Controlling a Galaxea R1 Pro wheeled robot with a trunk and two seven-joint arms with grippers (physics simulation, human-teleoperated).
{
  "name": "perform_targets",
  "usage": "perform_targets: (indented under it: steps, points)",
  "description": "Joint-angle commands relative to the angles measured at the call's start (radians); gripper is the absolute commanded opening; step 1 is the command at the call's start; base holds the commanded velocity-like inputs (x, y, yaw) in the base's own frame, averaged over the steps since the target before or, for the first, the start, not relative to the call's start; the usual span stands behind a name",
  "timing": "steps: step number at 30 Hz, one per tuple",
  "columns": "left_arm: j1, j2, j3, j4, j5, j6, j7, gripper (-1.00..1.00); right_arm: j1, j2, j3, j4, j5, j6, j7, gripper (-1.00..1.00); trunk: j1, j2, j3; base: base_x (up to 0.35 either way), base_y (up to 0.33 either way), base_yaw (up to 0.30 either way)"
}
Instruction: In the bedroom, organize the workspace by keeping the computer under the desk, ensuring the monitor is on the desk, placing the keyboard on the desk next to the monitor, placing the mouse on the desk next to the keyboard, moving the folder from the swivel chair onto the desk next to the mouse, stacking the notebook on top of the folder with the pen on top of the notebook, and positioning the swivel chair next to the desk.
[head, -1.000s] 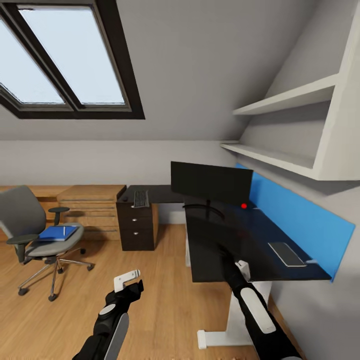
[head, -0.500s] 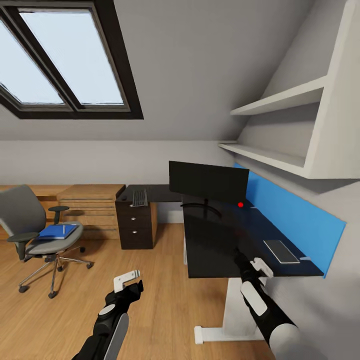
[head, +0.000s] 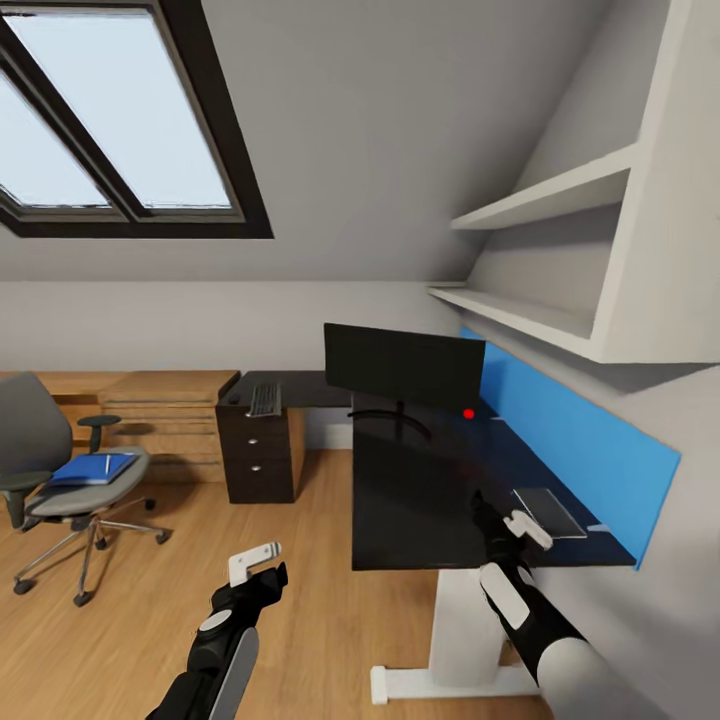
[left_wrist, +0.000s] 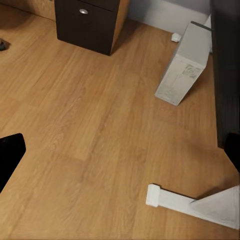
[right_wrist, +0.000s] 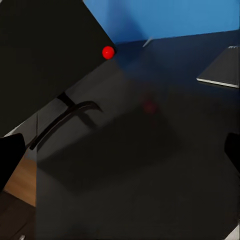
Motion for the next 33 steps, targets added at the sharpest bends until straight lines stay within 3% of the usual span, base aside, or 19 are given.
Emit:
perform_targets:
  steps: [1,6,8,11,14,15,26,30,33]
  points:
    - [-0.001,0.000,-0.002,-0.001,0.010,0.003,0.009,1.00,-0.001,-0.001,0.005,0.003,-0.004,-0.004,-0.006,1.00,0.000,-0.001,-0.002,0.171,-0.255,0.000]
    - [-0.001,0.000,-0.002,0.007,0.009,0.003,0.008,1.00,-0.020,-0.006,0.005,0.021,-0.001,0.000,-0.007,1.00,0.000,-0.001,-0.002,0.173,-0.258,0.000]
    - [-0.001,0.000,-0.002,0.010,0.009,0.003,0.008,1.00,-0.058,-0.034,0.006,0.069,0.003,0.041,-0.040,1.00,0.000,-0.001,-0.002,0.174,-0.258,0.000]
    - [-0.001,0.000,-0.002,0.010,0.009,0.003,0.008,1.00,-0.082,-0.045,0.006,0.090,0.007,0.083,-0.066,1.00,0.000,-0.001,-0.002,0.174,-0.253,0.000]
    - [-0.001,0.000,-0.002,0.010,0.009,0.003,0.008,1.00,-0.110,-0.068,0.007,0.107,0.048,0.163,-0.102,1.00,0.000,-0.001,-0.002,0.147,-0.181,0.000]
    - [-0.001,0.000,-0.002,0.010,0.009,0.003,0.008,1.00,-0.123,-0.077,0.006,0.111,0.086,0.198,-0.124,1.00,0.000,-0.001,-0.002,0.030,-0.034,0.000]
    - [-0.001,0.000,-0.002,0.011,0.010,0.003,0.008,1.00,-0.140,-0.080,0.006,0.111,0.165,0.290,-0.213,1.00,0.000,-0.001,-0.002,0.007,-0.008,0.000]
    - [-0.001,0.000,-0.002,0.012,0.010,0.003,0.007,1.00,-0.173,-0.081,0.006,0.112,0.180,0.390,-0.336,1.00,0.000,-0.001,-0.002,0.000,0.000,0.000]
    - [-0.001,0.000,-0.002,0.012,0.010,0.003,0.007,1.00,-0.180,-0.082,0.006,0.095,0.181,0.444,-0.389,1.00,0.000,-0.001,-0.002,0.000,0.000,0.000]
